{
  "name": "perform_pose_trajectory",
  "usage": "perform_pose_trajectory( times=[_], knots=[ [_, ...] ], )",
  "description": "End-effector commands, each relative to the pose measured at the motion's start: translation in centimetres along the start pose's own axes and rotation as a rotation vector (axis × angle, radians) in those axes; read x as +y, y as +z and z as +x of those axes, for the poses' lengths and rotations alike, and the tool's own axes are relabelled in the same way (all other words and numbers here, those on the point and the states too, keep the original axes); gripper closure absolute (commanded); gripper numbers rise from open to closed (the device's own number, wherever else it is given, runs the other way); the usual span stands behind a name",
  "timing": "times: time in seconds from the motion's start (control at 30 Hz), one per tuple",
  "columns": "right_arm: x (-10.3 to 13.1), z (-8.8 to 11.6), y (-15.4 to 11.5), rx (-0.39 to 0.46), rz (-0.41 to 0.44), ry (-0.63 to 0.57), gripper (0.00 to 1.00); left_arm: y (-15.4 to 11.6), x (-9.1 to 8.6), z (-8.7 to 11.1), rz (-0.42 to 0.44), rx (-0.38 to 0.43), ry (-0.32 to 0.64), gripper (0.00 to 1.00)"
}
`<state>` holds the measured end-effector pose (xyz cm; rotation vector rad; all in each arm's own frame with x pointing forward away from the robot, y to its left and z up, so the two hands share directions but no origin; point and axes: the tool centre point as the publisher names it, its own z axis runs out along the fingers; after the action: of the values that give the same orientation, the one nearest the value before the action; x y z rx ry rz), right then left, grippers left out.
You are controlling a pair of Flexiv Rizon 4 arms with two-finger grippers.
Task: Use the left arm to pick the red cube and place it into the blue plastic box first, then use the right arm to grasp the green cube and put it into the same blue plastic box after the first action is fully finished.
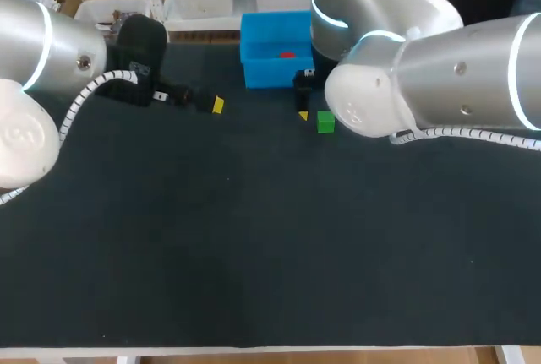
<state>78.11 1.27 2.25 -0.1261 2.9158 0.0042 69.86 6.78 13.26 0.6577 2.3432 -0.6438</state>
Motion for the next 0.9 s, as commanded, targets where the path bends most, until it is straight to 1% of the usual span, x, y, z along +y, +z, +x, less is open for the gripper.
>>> perform_pose_trajectory(
  times=[0.03,0.1,0.43,0.9],
  knots=[
    [0.0,-0.2,0.9,0.004,-0.002,0.001,0.00,-0.1,0.2,0.1,0.008,-0.005,0.002,0.00],
    [0.1,-0.2,1.1,-0.011,-0.001,-0.007,0.00,-0.1,0.2,0.1,0.008,-0.005,0.002,0.00],
    [0.3,-0.7,2.6,0.008,0.007,-0.024,0.00,-0.1,0.2,0.1,0.008,-0.005,0.002,0.00],
    [0.0,-1.7,3.4,0.010,0.011,0.009,0.00,-0.1,0.2,0.1,0.008,-0.005,0.002,0.00]
  ],
)
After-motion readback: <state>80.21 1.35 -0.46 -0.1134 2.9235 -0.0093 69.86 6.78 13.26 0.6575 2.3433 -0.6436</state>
